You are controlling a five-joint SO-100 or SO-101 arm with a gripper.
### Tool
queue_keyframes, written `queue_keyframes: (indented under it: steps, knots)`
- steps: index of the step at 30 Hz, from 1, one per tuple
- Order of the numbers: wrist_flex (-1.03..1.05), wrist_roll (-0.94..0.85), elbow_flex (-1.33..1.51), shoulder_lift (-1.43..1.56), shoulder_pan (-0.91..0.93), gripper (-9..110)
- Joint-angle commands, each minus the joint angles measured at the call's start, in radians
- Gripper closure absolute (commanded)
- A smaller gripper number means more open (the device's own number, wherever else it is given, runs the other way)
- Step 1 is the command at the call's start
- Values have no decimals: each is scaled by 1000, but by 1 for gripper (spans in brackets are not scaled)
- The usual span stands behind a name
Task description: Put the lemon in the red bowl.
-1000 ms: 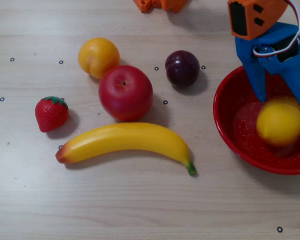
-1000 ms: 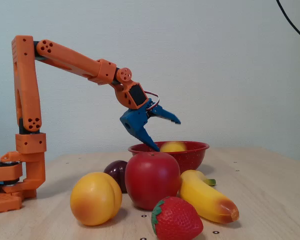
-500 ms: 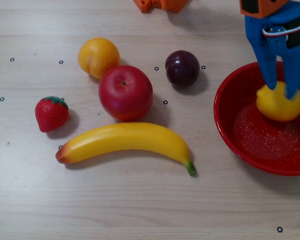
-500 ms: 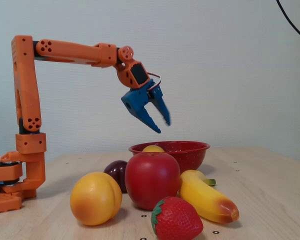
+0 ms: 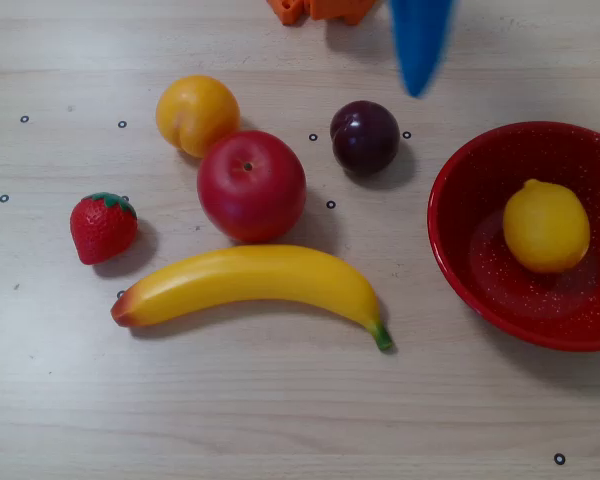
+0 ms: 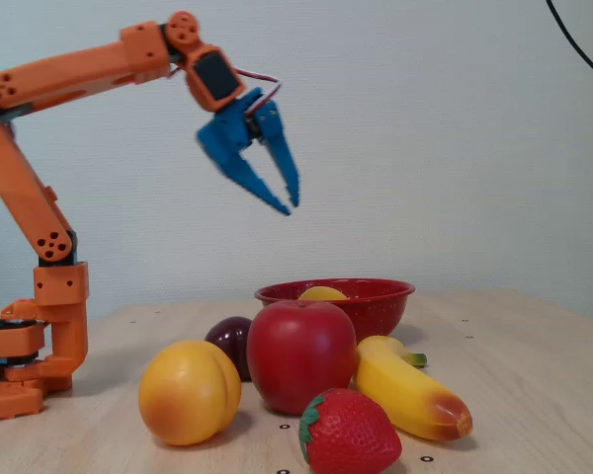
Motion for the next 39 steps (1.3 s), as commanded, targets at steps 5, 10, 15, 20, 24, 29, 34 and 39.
queue_keyframes:
  steps: [5,10,15,20,24,29,34,39]
  knots:
    - [-95,83,282,371,-141,101]
    - [-147,83,565,611,-196,101]
    - [-224,54,811,801,-236,101]
    - [-347,67,1057,979,-250,101]
    - [-426,51,1210,1077,-268,101]
    - [-557,48,1388,1169,-261,101]
    - [-566,6,1447,1201,-245,101]
    - [-492,-35,1447,1201,-224,101]
